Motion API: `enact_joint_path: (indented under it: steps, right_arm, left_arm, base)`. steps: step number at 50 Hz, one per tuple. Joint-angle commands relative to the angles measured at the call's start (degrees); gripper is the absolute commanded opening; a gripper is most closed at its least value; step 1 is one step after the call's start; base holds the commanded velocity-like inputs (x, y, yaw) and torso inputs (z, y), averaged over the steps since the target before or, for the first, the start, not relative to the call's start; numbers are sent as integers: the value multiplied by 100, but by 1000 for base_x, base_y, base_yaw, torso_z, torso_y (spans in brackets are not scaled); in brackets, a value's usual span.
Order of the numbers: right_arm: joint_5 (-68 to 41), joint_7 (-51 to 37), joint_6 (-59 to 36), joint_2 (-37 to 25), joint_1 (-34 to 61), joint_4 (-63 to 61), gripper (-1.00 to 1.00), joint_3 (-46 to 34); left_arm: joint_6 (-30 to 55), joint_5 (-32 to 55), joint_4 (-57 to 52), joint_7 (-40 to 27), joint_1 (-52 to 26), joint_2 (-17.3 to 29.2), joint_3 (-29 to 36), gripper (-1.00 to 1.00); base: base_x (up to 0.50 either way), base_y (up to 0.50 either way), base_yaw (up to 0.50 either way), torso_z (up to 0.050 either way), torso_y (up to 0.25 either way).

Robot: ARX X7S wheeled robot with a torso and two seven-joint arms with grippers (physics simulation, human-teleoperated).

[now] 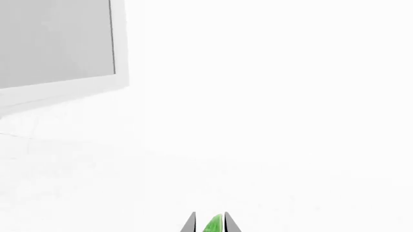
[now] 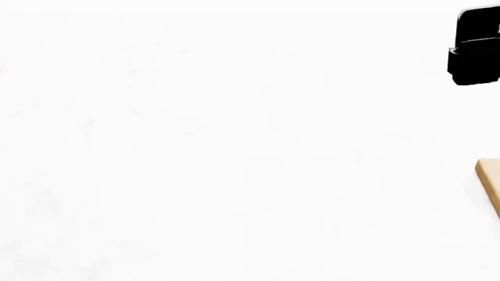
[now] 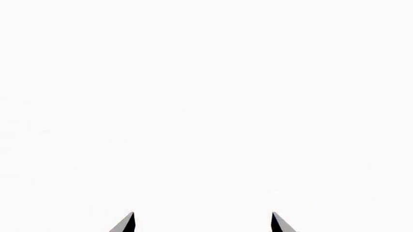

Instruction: Place the cherry and the sweet potato on separate cutting boards.

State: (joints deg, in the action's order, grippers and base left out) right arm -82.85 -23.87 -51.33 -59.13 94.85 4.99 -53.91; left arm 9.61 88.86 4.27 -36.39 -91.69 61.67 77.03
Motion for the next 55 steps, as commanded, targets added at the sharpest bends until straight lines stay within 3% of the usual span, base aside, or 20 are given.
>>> enact_joint_path:
  steps: [1, 11, 18, 31, 45, 55]
  right_arm:
    - [97, 274, 110, 92, 99, -319, 100, 41]
    - [187, 771, 289, 126, 6, -302, 100, 29]
    - [134, 826, 190, 142, 40, -263, 100, 18]
    - [120, 913, 65, 162, 89, -230, 100, -10]
    - [133, 1007, 2, 172, 116, -218, 100, -27]
    - [114, 996, -35, 179, 122, -204, 100, -22]
  left_arm:
    - [267, 65, 638, -159, -149, 63, -11, -100]
    - [477, -36, 1328, -501, -182, 16, 74, -100]
    - [515, -88, 2306, -337, -247, -155, 75, -100]
    - [702, -478, 2948, -389, -501, -173, 187, -100]
    - [537, -260, 3119, -389, -65, 378, 145, -100]
    - [275, 5, 3209, -369, 469, 506, 137, -100]
  base:
    - [0, 0, 0, 0, 0]
    - [0, 0, 0, 0, 0]
    - [0, 0, 0, 0, 0]
    - [0, 0, 0, 0, 0]
    - [0, 0, 0, 0, 0]
    - [0, 0, 0, 0, 0]
